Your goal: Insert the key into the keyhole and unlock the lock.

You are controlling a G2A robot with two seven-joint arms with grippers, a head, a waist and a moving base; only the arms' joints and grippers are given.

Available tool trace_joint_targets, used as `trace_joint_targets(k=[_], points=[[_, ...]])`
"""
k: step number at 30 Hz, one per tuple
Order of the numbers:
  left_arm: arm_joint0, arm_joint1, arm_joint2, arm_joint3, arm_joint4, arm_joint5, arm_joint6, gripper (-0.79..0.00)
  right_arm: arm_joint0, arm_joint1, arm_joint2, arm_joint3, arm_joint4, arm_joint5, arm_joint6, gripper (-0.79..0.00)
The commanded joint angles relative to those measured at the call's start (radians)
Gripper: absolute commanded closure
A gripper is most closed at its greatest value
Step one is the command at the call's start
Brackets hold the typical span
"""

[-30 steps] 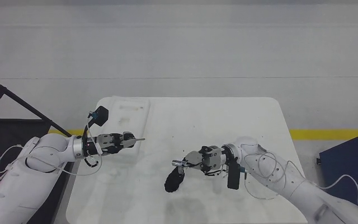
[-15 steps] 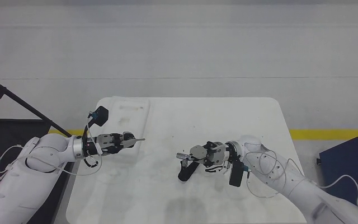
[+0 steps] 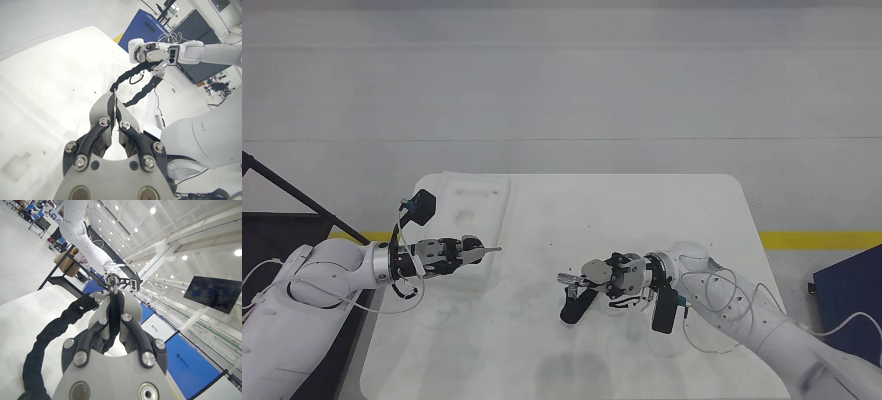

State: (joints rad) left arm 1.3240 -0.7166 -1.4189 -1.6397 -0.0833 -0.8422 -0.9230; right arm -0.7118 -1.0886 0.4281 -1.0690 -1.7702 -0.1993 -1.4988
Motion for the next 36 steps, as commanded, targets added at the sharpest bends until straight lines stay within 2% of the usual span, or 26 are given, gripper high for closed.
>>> trace_joint_targets(k=[1, 4, 7, 9, 20, 36], points=[[0.000, 0.000, 0.000, 0.000, 0.000, 0.000, 0.000, 0.000, 0.000, 0.000, 0.000, 0.000, 0.000, 0.000, 0.000, 0.000], [0.000, 0.000, 0.000, 0.000, 0.000, 0.000, 0.000, 0.000, -0.010, -0.002, -0.001, -0.017, 0.012, -0.013, 0.011, 0.000], [0.000, 0.000, 0.000, 0.000, 0.000, 0.000, 0.000, 0.000, -0.003, -0.014, -0.018, -0.047, 0.012, -0.087, -0.035, 0.000], [0.000, 0.000, 0.000, 0.000, 0.000, 0.000, 0.000, 0.000, 0.012, -0.025, -0.040, -0.042, 0.041, -0.085, -0.037, 0.000], [0.000, 0.000, 0.000, 0.000, 0.000, 0.000, 0.000, 0.000, 0.120, -0.087, -0.258, 0.027, 0.355, -0.086, -0.037, 0.000], [0.000, 0.000, 0.000, 0.000, 0.000, 0.000, 0.000, 0.000, 0.120, -0.090, -0.258, 0.028, 0.366, -0.086, -0.037, 0.000]])
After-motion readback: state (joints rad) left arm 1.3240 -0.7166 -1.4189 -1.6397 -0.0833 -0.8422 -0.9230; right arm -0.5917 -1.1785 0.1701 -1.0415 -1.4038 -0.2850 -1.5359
